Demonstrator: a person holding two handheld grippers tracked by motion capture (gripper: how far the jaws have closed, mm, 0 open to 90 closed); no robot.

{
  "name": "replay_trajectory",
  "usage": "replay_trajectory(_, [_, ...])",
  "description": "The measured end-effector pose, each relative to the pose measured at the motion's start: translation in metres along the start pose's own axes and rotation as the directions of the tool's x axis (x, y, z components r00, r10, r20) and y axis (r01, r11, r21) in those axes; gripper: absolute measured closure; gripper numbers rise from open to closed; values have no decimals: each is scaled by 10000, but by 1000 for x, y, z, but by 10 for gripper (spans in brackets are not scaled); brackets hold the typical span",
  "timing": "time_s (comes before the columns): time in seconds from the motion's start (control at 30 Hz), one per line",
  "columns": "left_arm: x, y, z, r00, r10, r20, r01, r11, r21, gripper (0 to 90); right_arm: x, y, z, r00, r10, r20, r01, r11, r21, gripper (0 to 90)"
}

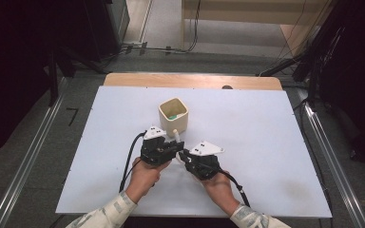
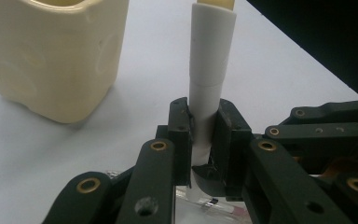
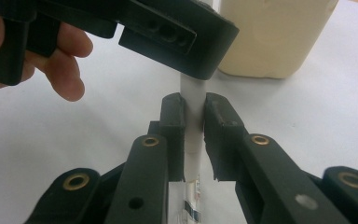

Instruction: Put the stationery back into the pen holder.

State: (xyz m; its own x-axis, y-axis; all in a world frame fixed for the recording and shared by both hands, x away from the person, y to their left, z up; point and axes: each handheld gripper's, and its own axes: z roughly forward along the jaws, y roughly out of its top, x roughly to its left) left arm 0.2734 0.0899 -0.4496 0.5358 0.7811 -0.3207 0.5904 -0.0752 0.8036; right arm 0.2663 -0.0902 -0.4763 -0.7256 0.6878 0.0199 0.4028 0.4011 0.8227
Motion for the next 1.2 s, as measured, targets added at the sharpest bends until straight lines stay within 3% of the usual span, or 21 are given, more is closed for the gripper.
replay_trajectory(0.07, [-1, 1, -1, 10000, 60, -14, -60, 10000, -30, 794, 0, 1, -1, 10000, 4, 19, -4, 10000, -27, 749])
replay_trajectory(0.2, [-1, 2, -3, 9996, 187, -208, -192, 9996, -223, 795, -2, 1, -1, 9999, 136, -35, -136, 9999, -1, 605])
replay_trajectory(0.53, [3, 6, -8, 9965, 369, -745, -411, 9976, -561, 795, -6, 0, -3, 10000, 53, -6, -53, 10000, 30, 463])
replay_trajectory(0.77, [5, 8, -11, 9954, 441, -848, -498, 9966, -660, 795, -12, -3, -1, 9996, 50, 260, -57, 9996, 265, 338])
replay_trajectory(1.2, [8, 17, -22, 9943, 449, -971, -556, 9924, -1102, 795, -17, -6, 1, 9998, 142, 149, -152, 9977, 667, 321])
